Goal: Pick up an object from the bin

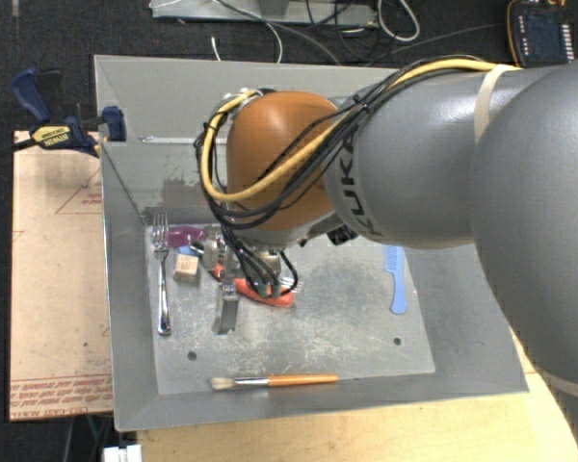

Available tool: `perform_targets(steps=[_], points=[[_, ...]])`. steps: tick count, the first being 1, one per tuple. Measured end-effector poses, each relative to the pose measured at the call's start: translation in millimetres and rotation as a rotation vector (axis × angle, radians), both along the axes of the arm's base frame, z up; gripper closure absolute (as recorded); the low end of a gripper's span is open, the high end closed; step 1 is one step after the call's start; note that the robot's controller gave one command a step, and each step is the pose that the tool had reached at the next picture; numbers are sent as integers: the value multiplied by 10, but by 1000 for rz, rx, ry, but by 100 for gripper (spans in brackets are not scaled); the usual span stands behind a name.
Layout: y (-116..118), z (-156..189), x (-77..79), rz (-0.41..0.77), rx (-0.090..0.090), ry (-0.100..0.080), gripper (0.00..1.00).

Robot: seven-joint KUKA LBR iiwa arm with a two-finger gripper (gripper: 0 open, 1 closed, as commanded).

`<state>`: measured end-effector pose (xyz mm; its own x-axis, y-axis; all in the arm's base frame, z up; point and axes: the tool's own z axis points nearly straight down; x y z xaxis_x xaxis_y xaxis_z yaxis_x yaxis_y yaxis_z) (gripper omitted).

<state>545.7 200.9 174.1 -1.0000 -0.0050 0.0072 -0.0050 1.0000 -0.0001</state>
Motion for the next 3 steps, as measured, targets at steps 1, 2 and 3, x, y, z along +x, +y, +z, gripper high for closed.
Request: perform_targets(steps=[1,2,3], points=[[-13,47,21,-5,1,-7,0],[-971,-1056,238,6,0,-4,0],[-606,-380,512,-48,8,-18,0]])
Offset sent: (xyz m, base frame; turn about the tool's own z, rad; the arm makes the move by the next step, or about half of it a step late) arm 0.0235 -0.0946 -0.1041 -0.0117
